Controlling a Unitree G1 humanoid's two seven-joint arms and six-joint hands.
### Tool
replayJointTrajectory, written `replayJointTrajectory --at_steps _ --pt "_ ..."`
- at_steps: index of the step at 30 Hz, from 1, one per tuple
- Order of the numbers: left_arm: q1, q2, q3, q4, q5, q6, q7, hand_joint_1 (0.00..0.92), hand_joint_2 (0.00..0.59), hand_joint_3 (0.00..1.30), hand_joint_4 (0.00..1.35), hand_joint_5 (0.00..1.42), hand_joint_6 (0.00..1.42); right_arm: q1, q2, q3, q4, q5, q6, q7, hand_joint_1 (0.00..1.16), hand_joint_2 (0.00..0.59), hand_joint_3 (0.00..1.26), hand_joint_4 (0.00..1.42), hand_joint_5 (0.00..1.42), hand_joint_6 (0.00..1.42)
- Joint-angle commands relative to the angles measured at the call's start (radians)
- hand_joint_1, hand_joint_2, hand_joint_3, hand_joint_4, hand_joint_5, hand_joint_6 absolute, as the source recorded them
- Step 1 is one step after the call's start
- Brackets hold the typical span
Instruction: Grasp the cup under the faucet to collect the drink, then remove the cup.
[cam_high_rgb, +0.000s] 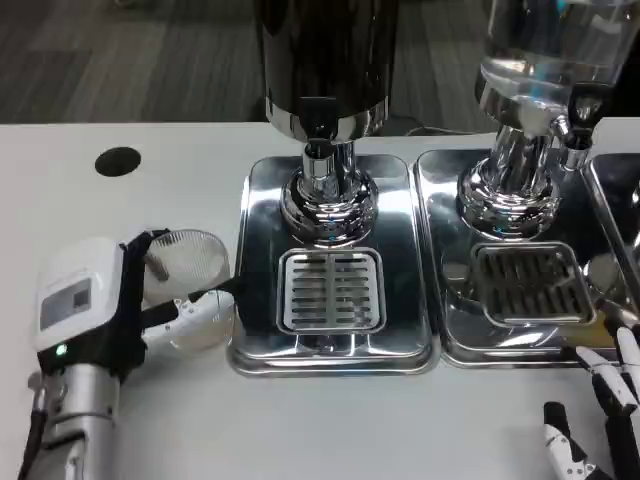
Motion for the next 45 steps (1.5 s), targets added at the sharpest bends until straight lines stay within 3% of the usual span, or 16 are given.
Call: replayJointTrajectory --at_steps 1,13,33,45 --pt "0.029 -0.003 -0.003 -0.028 0.034 0.005 0.044 0.622 0.015 0.82 0.86 1.07 1.42 0.003 -0.005 -0.004 0.004 0.003 -0.01 -0.013 0.2 0.426 0.27 0.03 0.0 0.08" --pt "0.043 -0.012 0.001 -0.065 0.07 -0.012 0.108 0.65 0.0 0.88 0.95 1.13 1.42 0.01 -0.004 -0.006 -0.003 0.005 -0.008 -0.008 0.19 0.427 0.26 0.02 0.0 0.08" --pt "0.065 -0.005 -0.011 -0.091 0.137 0.002 0.156 0.659 0.0 0.9 0.96 1.13 1.42 0.011 -0.002 -0.006 0.01 0.014 -0.023 -0.009 0.19 0.427 0.26 0.03 0.0 0.08" --pt "0.051 -0.024 -0.02 -0.108 0.155 0.003 0.177 0.654 0.008 0.9 0.96 1.13 1.42 0.019 -0.005 -0.013 0.004 0.017 -0.023 -0.008 0.19 0.427 0.26 0.02 0.0 0.08"
